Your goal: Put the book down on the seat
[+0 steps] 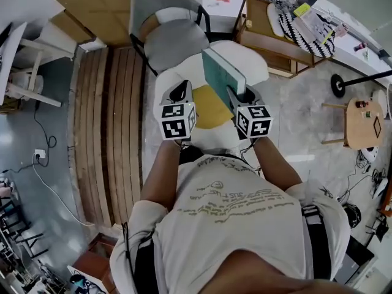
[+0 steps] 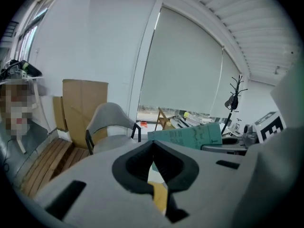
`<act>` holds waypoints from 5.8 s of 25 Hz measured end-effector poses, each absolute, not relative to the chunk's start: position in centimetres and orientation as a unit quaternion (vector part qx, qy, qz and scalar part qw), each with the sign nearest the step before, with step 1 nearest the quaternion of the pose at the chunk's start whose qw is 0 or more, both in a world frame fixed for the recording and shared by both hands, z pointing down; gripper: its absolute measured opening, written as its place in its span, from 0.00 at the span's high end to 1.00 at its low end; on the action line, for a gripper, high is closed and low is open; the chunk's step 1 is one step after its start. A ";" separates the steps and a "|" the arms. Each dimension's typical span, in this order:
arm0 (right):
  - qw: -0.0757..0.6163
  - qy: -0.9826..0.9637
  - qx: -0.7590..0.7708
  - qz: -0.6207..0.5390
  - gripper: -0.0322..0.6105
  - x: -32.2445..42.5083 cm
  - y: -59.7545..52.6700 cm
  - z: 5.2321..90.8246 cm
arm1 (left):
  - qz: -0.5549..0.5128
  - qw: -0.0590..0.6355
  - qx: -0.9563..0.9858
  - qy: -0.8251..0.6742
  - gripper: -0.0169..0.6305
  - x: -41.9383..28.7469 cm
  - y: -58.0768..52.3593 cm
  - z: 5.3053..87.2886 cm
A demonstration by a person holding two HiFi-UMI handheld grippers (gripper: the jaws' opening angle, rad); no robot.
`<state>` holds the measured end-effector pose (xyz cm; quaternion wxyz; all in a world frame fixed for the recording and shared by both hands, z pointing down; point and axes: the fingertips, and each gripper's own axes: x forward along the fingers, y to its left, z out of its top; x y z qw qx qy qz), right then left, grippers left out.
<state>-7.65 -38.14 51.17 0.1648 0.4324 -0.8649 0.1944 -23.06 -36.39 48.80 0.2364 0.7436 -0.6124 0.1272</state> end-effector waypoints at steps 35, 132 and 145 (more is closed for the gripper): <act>0.578 -0.711 0.338 -0.214 0.68 -10.4 -40.4 92.2 | 0.261 0.405 0.713 -0.509 0.94 -27.0 -31.7 80.4; 0.001 -0.862 0.508 0.000 0.91 -3.0 -44.1 30.0 | 0.058 0.092 0.783 -0.612 0.94 -15.2 -42.8 31.3; -0.005 -0.868 0.496 -0.005 0.91 -4.5 -45.1 30.0 | 0.073 0.082 0.778 -0.618 0.94 -16.2 -43.3 31.8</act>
